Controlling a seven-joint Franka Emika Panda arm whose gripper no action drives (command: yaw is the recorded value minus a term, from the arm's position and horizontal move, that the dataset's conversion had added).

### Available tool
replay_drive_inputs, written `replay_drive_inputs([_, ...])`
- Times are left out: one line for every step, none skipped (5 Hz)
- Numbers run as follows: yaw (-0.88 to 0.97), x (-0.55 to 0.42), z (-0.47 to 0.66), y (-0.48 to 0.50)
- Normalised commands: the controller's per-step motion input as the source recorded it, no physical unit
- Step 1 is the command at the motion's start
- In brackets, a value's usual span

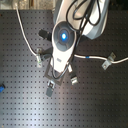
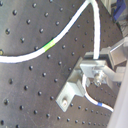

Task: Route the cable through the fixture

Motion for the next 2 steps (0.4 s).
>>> replay_drive_inputs([0.09, 0.082, 0.24, 0.137])
replay_drive_inputs([0.03, 0.113, 0.38, 0.055])
